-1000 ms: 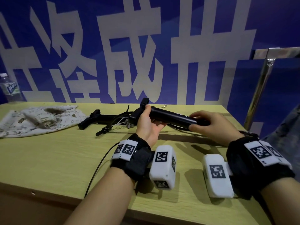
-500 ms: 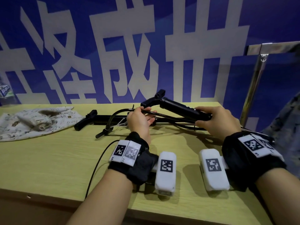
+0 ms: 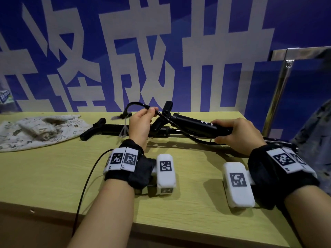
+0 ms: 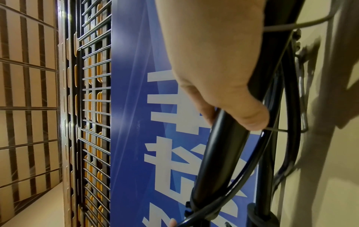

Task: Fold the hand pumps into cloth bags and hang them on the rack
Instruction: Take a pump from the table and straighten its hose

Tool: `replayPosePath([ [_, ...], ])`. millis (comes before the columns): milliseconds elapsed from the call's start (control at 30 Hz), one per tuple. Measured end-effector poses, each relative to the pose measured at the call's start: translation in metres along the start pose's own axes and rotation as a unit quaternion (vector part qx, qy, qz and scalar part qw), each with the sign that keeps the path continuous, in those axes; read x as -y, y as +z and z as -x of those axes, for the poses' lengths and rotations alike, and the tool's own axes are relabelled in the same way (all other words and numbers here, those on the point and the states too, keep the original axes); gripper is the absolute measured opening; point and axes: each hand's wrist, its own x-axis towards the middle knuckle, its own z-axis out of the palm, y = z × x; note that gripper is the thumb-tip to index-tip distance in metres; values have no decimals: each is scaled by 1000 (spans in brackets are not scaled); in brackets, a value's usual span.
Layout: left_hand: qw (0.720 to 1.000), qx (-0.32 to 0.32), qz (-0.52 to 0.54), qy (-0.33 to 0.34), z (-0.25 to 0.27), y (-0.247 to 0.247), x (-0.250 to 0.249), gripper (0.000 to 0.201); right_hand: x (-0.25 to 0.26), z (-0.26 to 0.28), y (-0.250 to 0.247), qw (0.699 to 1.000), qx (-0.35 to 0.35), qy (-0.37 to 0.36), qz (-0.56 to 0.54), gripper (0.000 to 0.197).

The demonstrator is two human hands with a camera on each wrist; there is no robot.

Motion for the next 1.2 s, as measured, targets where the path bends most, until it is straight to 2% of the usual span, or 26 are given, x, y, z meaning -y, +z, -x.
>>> replayPosePath([
  [133,998,26,57,10,4,4,-7,24,3,3,0,1000,-2,-13,-28,54],
  [200,997,-2,73,30,5,7,-9,23,5,3,0,999,-26,-10,-22,49],
  [300,994,-70,71,54,6,10,-8,21,5,3,-3,995,-100,-1,-23,42],
  [467,986,-81,134,-61,-3,4,3,19,1,4,-14,984,-160,2,-74,41],
  [500,982,-74,148,-89,-4,1,4,18,0,5,-17,983,-145,-17,-108,42],
  [567,976,-45,165,-137,-10,-7,6,17,-1,9,-22,984,-67,-65,-155,45],
  [667,970,41,167,-173,-16,-17,5,29,-1,11,-25,990,54,-96,-89,46],
  [767,966,74,193,-153,-17,-23,0,18,1,9,-23,989,117,-84,-43,48],
  [833,964,98,213,-126,-12,-25,-8,13,0,7,-22,987,133,-79,-35,49],
  [967,956,176,210,-101,-6,-34,-22,23,-7,4,-21,983,174,-64,1,46],
  [1033,953,182,208,-124,-7,-38,-25,22,-10,3,-19,978,201,-47,28,46],
  [1100,954,156,192,-170,-11,-41,-21,19,-12,1,-16,979,198,-38,33,46],
  [1200,951,126,143,-243,-18,-45,-5,30,-12,-2,-13,981,185,-30,47,45],
])
